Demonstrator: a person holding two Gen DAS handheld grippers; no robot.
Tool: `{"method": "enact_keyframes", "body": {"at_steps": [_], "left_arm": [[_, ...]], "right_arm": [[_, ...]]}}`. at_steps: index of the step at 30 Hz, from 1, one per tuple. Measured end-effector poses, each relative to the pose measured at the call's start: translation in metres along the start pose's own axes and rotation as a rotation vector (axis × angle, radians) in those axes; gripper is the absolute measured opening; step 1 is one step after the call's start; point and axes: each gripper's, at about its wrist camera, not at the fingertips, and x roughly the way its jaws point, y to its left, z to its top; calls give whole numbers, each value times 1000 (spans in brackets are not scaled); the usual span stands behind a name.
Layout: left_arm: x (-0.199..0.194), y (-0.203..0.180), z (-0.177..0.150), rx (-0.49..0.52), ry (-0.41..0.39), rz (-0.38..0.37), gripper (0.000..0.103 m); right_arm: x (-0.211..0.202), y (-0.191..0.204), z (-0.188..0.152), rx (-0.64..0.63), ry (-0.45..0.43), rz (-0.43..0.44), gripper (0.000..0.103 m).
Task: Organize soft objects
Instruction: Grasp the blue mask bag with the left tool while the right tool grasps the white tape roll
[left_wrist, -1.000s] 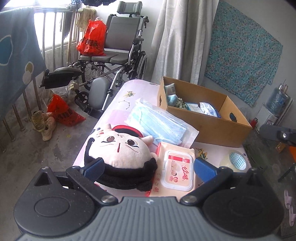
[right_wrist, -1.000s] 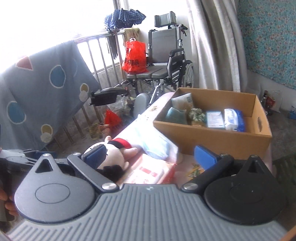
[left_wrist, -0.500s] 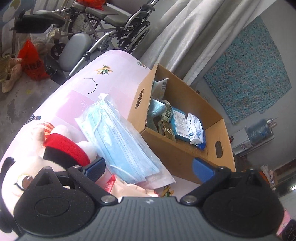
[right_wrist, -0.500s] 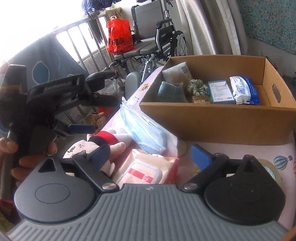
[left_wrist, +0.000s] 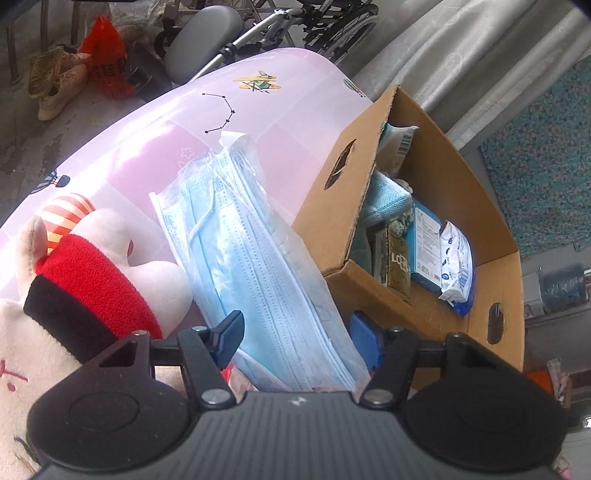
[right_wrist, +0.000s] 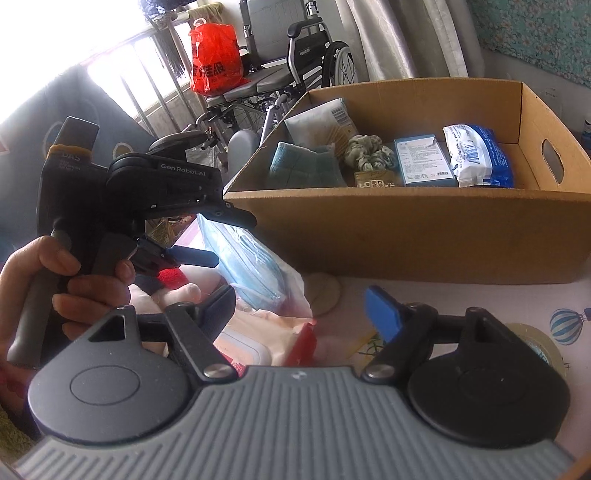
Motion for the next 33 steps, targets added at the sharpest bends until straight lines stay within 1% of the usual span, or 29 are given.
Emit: {"method": "enact_keyframes", "body": {"at_steps": [2, 3, 4, 5, 6, 9, 11, 13, 17, 20, 21, 23, 25, 27, 30, 31, 32, 33], "left_arm": [[5, 2, 2, -16, 7, 3, 57], [6, 2, 1, -17, 9, 6, 45], [8, 3, 1, -18, 11, 4, 26], [8, 3, 0, -20, 9, -4, 16], [8, 4, -1, -18, 11, -13, 11], [2, 7, -5, -15, 1, -24, 9], [-7, 10, -9, -13, -16, -27, 9], [-18, 15, -12, -23, -26, -39, 7], [-49, 26, -15, -24, -76, -70, 6], [-71, 35, -13, -30, -114, -94, 6], [-78, 37, -13, -29, -124, -99, 6], [-90, 41, -13, -15, -150, -95, 6], [-98, 47, -15, -10, -169, -86, 6], [-102, 54, -17, -14, -175, -88, 6], [-101, 63, -20, -21, -174, -82, 6], [-100, 66, -21, -23, -173, -78, 6], [-98, 70, -22, -28, -168, -78, 6], [-97, 72, -23, -34, -165, -81, 6]], "right_arm": [[2, -2, -2, 7, 6, 1, 77], [2, -3, -3, 9, 8, -1, 77], [2, -3, -3, 10, 8, -4, 77], [1, -3, -4, 9, 7, -6, 77], [0, -4, -3, 8, 5, -8, 76], [-3, -4, 2, 5, -4, -11, 69], [-6, -8, 9, 16, -13, -11, 61], [-7, -14, 18, 46, -22, -4, 55], [-1, -27, 36, 109, -10, 0, 49], [16, -31, 44, 133, 40, 18, 45], [25, -30, 45, 147, 69, 35, 44], [39, -27, 44, 169, 115, 89, 42], [57, -17, 43, 159, 160, 113, 41], [75, -8, 42, 138, 200, 114, 40], [105, 6, 40, 78, 250, 92, 37], [113, 11, 40, 57, 261, 87, 32], [120, 15, 39, 39, 269, 74, 24], [127, 18, 39, 20, 277, 61, 22]]}}
